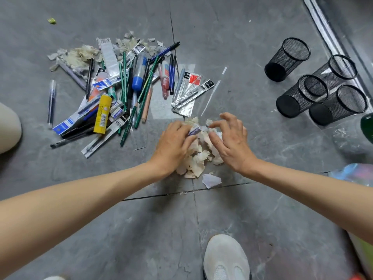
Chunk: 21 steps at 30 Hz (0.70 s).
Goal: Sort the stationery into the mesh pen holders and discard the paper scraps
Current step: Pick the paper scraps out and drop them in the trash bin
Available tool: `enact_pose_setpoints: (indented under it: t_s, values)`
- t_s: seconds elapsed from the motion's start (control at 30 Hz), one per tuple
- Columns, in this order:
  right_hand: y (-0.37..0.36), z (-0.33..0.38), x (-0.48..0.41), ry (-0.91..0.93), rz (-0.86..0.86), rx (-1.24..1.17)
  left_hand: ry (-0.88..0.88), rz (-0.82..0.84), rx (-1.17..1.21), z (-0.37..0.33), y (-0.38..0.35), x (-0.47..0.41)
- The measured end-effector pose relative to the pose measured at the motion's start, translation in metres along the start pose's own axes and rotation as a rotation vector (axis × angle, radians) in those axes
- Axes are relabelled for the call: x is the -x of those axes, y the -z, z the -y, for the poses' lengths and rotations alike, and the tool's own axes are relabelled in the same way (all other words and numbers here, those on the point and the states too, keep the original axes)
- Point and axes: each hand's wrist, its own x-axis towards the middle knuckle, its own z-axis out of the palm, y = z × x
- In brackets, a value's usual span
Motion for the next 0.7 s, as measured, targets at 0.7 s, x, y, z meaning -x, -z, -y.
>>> enact_pose_setpoints:
  t_s: [0.7]
  values:
    - [-0.028, -0.002, -0.044, 0.172, 0.588, 0.181, -0.076, 0.379, -0.255, 0.052, 0.016, 0.014]
